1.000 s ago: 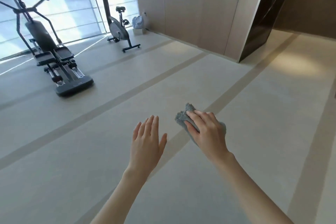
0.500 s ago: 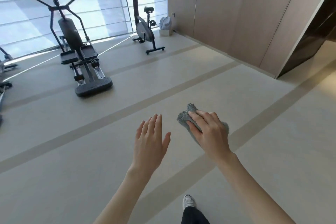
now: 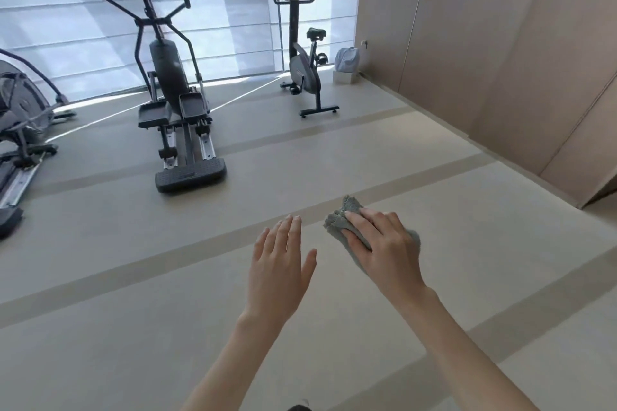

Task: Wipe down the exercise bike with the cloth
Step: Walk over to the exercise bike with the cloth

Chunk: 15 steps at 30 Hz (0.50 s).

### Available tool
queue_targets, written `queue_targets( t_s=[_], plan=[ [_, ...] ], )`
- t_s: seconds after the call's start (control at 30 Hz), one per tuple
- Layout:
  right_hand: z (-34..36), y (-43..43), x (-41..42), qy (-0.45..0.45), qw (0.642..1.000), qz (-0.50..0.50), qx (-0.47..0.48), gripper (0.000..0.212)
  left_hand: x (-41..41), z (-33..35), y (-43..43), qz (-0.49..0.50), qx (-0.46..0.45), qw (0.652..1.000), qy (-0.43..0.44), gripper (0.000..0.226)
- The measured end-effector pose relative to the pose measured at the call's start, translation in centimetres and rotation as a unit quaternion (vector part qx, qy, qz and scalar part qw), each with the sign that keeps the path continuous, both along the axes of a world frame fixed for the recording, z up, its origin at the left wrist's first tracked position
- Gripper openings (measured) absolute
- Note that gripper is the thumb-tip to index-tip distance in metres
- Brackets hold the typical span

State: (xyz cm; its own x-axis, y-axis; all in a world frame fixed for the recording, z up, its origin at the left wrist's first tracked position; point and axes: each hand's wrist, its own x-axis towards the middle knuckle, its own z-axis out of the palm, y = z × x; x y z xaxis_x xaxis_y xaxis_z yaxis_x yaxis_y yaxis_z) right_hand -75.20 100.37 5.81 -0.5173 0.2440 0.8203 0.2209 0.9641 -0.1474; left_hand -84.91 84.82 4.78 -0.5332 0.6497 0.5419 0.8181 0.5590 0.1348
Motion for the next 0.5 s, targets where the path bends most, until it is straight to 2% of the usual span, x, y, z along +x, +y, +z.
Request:
queue_targets(
  t_s=[0.23,0.5],
  plan=[
    [-2.0,10.0,-12.7,-0.003,1.000,0.016,0.003,0.027,-12.5,-1.8,9.7,0.012,0.007,1.000,-0.004,0.054],
    [-0.6,21.2,-30.1,0.006,1.000,0.020,0.005,0.026,-29.7,-0.5,20.9,0.021,0.011,1.000,-0.001,0.050]
  ],
)
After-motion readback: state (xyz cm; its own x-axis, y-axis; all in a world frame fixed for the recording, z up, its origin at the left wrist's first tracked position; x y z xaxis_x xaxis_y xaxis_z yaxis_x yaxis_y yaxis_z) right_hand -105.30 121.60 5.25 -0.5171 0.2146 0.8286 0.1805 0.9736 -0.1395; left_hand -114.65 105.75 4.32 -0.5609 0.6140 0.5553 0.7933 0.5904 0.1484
